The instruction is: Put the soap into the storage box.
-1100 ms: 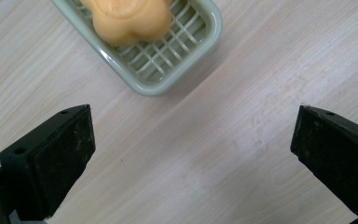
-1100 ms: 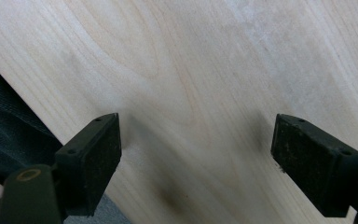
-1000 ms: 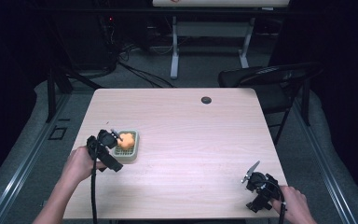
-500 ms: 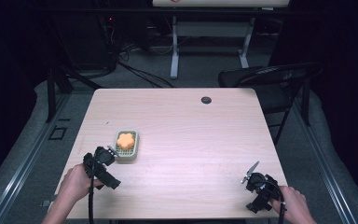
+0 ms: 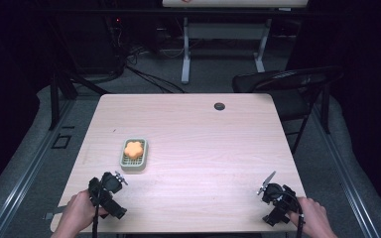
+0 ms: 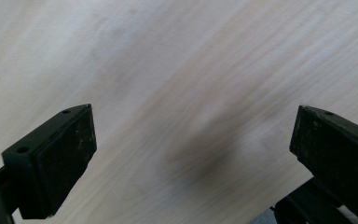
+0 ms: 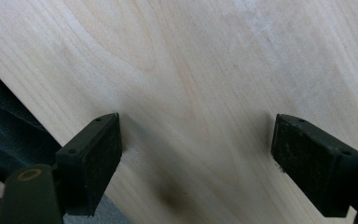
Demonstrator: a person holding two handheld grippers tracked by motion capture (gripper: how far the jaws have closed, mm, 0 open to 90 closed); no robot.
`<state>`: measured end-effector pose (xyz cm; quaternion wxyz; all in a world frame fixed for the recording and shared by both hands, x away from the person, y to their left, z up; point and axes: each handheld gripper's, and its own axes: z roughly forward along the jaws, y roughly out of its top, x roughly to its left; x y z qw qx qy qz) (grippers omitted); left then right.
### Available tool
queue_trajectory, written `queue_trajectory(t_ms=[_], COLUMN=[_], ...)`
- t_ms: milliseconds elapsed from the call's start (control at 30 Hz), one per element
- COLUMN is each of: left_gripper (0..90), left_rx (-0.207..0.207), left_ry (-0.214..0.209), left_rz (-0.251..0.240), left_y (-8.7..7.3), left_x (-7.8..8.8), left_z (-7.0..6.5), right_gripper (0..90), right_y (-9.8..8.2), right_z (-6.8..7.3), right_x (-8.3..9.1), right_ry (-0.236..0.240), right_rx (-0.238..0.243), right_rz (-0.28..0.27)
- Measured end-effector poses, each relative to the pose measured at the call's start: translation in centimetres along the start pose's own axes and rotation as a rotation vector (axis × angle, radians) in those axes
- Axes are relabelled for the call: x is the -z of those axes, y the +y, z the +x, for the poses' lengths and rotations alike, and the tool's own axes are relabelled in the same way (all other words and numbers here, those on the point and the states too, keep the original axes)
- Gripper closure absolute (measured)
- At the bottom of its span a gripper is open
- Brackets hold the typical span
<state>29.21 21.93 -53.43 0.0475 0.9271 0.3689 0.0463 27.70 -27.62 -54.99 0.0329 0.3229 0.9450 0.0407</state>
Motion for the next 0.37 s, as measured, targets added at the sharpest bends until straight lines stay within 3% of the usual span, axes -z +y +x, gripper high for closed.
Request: queue_trajectory(t_ms=[300,367], left_gripper=[0.2,0.2], left_rx=[-0.050,-0.040], left_ry=[0.015,0.011], left_rz=[0.017,0.021], left_y=[0.29,0.15], left_x=[-0.53,-0.68], left_z=[0.06,0.23], right_gripper=[15.7,15.8], right_y=[0.09,0.05], right_z=[-0.05,-0.17], right_x=[0.10,0.02], right_ry=[0.004,-0.001], right_rx=[0.013,0.014], right_rz=[0.017,0.014])
